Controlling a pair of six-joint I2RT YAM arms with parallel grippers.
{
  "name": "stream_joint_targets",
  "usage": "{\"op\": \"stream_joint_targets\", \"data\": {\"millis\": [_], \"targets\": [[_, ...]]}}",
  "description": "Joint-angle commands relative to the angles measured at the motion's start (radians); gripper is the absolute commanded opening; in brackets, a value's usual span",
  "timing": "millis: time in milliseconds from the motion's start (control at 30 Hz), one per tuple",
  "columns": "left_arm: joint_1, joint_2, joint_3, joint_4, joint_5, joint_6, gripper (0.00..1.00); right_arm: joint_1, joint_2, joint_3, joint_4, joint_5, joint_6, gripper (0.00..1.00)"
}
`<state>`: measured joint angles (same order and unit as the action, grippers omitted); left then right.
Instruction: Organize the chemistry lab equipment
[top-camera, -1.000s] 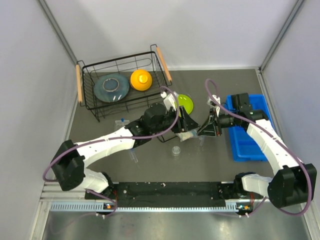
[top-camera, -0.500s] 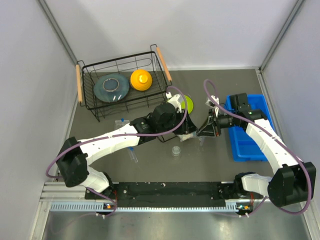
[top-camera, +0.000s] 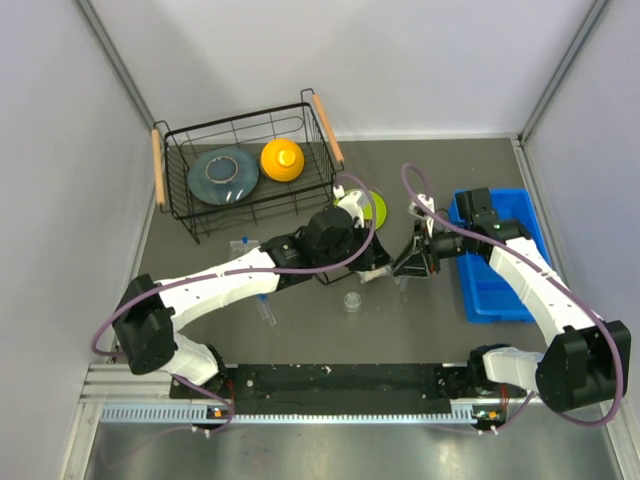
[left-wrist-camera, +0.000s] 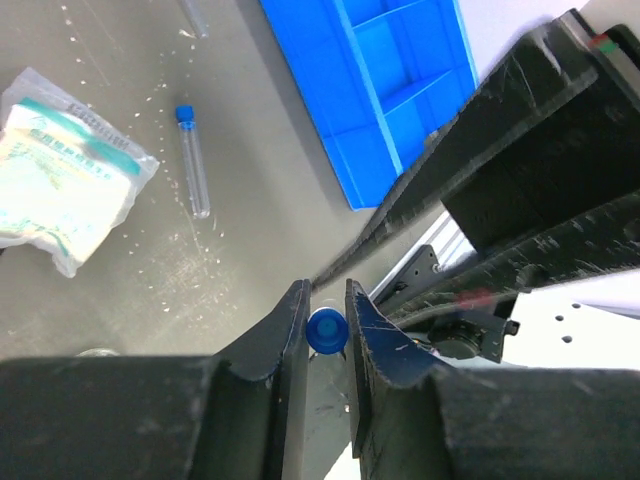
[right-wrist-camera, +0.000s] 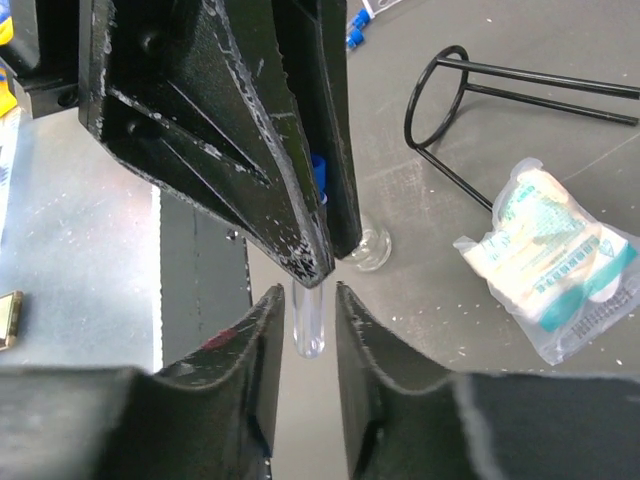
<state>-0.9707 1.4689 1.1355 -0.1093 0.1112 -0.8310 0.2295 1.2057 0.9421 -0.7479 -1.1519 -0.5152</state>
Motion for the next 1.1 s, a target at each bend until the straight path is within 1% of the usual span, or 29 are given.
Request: {"op": "stream_joint_targets", "data": {"millis": [0,100,133,233,267,300,367,433,467,500,567,600,700,767,933,1067], "targets": [[0.001,-0.065,-0.013,-0.023,-0.051,0.046,0.06,0.01,-0.015,0.001,0.01,0.004,-0.039,0.42],[0.007,-0.139,-0.034,-0.093,-0.12,0.087,0.06,0.008,-0.041,-0.009,0.009,0.036,-0.06,0.65],[0.01,-0.157,-0.043,-0.11,-0.192,0.098,0.06,0.005,-0.061,-0.012,0.009,0.047,-0.066,0.66],[0.026,-0.251,-0.082,-0.2,-0.293,0.162,0.07,-0.016,-0.087,-0.025,0.009,0.076,-0.082,0.67],[0.033,-0.275,-0.098,-0.234,-0.354,0.177,0.07,-0.039,-0.092,-0.026,0.01,0.08,-0.083,0.67],[0.058,-0.323,-0.108,-0.289,-0.387,0.202,0.07,-0.05,-0.094,-0.029,0.01,0.081,-0.085,0.67],[0.087,-0.369,-0.146,-0.342,-0.474,0.22,0.08,-0.077,-0.098,-0.029,0.01,0.089,-0.086,0.67],[0.156,-0.441,-0.18,-0.377,-0.499,0.259,0.08,-0.09,-0.1,-0.034,0.012,0.104,-0.091,0.67],[0.185,-0.464,-0.221,-0.38,-0.508,0.273,0.08,-0.091,-0.098,-0.035,0.012,0.11,-0.092,0.67],[0.246,-0.504,-0.242,-0.379,-0.525,0.295,0.08,-0.099,-0.095,-0.035,0.012,0.116,-0.094,0.67],[0.312,-0.538,-0.304,-0.356,-0.538,0.316,0.08,-0.102,-0.09,-0.037,0.012,0.119,-0.097,0.67],[0.364,-0.562,-0.322,-0.339,-0.554,0.337,0.08,-0.105,-0.083,-0.039,0.012,0.121,-0.098,0.67],[0.426,-0.573,-0.378,-0.264,-0.609,0.366,0.08,-0.105,-0.064,-0.042,0.012,0.123,-0.103,0.67],[0.438,-0.562,-0.399,-0.196,-0.648,0.377,0.08,-0.107,-0.057,-0.042,0.01,0.123,-0.105,0.67],[0.466,-0.473,-0.428,-0.09,-0.763,0.395,0.08,-0.107,-0.035,-0.043,0.01,0.129,-0.111,0.67],[0.486,-0.453,-0.468,-0.026,-0.801,0.385,0.09,-0.11,-0.023,-0.043,0.012,0.129,-0.112,0.68]]}}
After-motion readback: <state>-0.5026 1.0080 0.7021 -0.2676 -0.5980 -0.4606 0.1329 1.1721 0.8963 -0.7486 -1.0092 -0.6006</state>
